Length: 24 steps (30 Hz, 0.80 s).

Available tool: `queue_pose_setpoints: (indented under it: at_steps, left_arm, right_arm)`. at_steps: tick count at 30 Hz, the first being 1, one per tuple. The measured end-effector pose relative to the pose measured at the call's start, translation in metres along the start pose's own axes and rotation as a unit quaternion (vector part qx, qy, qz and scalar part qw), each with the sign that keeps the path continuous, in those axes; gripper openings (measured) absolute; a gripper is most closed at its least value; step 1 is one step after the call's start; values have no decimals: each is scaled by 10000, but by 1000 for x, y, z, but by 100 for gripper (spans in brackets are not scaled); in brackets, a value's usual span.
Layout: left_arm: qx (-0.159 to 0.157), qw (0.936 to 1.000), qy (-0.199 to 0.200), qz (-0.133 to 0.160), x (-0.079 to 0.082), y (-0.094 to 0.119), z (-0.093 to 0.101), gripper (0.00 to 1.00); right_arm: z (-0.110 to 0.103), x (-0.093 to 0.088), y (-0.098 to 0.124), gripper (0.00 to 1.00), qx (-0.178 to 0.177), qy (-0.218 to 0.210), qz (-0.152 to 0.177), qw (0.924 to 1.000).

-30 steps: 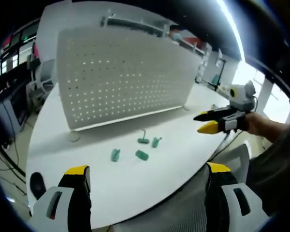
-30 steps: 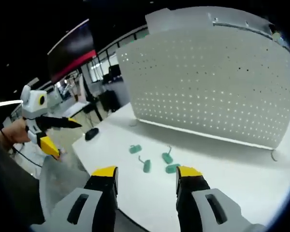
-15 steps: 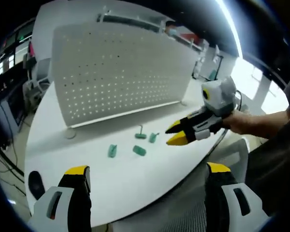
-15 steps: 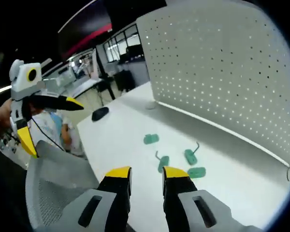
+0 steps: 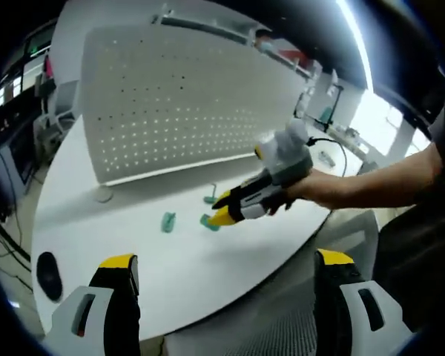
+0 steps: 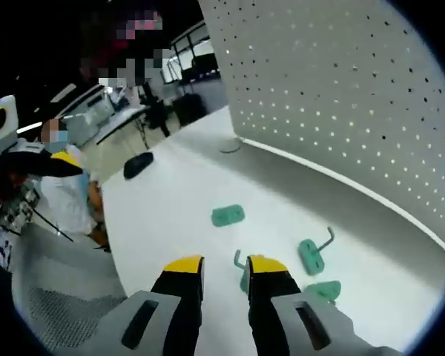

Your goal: Insert the hook assembly into the mounting plate slot until the hook locks in place.

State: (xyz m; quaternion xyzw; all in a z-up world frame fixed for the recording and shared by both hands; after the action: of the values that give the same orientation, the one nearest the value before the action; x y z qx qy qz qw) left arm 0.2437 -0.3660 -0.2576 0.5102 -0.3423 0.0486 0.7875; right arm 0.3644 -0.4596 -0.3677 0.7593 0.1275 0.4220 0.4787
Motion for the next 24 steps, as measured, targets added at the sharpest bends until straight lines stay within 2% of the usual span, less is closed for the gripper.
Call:
queue_pose_setpoints:
  at_steps: [8,11,13,16,24]
  left_arm:
    - [93,9999,95,23,-1,1,-8,100]
    - [117,9999,122,13,-1,1,-9,100]
    - [132,9998,150,42,0,2,-10,100]
    - [132,9998,172,35,-1,1,-10,100]
    - [134,9998,172,-12,2,-1,-11,100]
  right_arm:
    - [4,-3,-22,20,-11,-1,-410,9992]
    - [7,-4,-25,18,-117,64,-516,9986]
    - [7,-4,-25,15,-131,84,-545,9984]
    - [11,-4,-24,7,-320,393,-605,9969]
    - [17,-7,-18,2,-304,328,-727,9963]
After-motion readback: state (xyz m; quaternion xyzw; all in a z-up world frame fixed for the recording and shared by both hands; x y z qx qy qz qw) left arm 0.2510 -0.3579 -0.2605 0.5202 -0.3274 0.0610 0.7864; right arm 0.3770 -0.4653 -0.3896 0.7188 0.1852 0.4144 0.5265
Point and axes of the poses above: the point that each gripper's makers call its tool centre point, and the gripper's own axes: y roughly backward along the fingers, z roughly to its right, x roughly out of its top, the point moved 3 cm from there along y, roughly backward along the fingers, and after that the axes turned 13 degrees about -z, right-handed, at the moved point
